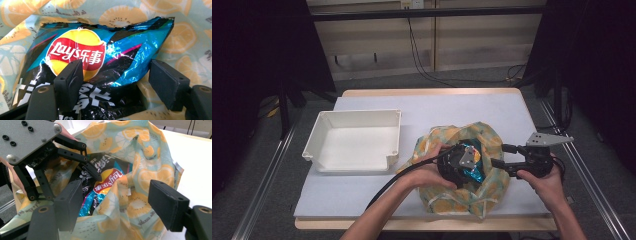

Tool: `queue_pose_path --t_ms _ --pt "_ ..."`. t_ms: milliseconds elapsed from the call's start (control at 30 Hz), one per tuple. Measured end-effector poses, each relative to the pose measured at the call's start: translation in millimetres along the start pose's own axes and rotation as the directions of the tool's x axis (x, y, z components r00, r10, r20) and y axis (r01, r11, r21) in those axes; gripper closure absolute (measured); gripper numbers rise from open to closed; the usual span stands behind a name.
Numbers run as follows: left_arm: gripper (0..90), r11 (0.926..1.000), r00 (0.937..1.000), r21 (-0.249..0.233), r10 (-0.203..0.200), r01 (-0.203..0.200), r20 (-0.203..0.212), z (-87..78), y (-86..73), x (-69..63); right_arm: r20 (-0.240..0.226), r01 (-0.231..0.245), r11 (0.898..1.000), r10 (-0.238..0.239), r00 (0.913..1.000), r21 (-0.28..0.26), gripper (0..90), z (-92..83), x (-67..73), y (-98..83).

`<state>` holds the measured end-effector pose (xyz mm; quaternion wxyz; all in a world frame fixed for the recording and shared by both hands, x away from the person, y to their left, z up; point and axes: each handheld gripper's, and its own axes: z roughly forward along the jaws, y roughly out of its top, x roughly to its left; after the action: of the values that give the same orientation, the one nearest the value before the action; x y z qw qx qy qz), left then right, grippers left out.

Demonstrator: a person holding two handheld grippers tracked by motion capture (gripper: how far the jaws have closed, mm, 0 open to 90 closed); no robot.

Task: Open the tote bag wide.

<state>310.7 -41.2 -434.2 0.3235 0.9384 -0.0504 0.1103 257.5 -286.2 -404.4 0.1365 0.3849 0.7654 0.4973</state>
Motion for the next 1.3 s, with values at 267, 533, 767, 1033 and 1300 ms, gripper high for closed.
queue_pose_path --t_ms 267,533,767,1033,1300 --pt "41.7 0.9998 0.9988 0.014 0.013 -0.012 -0.048 0.5 2.3 -1.7 -0.004 -0.001 1.000 0.001 1.0000 0.001 27.3 0.5 -0.3 -0.6" --pt "64.0 0.9993 0.9986 0.036 -0.010 0.012 -0.052 -0.9 6.1 -0.2 -0.005 -0.003 1.000 0.003 1.0000 0.005 27.3 0.7 -1.4 -1.3" --pt "90.0 0.9933 0.9931 -0.003 -0.116 0.116 0.018 -4.1 2.9 5.3 -0.008 -0.003 1.000 0.003 1.0000 0.011 27.3 1.8 -2.2 -2.1" --pt "90.0 0.9820 0.9820 -0.044 -0.181 0.184 0.053 -17.0 1.7 11.1 -0.016 0.003 1.000 -0.003 0.9999 0.020 27.7 3.1 -1.8 -2.5" --pt "90.0 0.9580 0.9696 -0.154 -0.233 0.242 0.075 -45.0 -2.5 19.8 -0.029 0.016 1.000 -0.015 0.9995 0.025 28.2 5.2 2.9 0.0"
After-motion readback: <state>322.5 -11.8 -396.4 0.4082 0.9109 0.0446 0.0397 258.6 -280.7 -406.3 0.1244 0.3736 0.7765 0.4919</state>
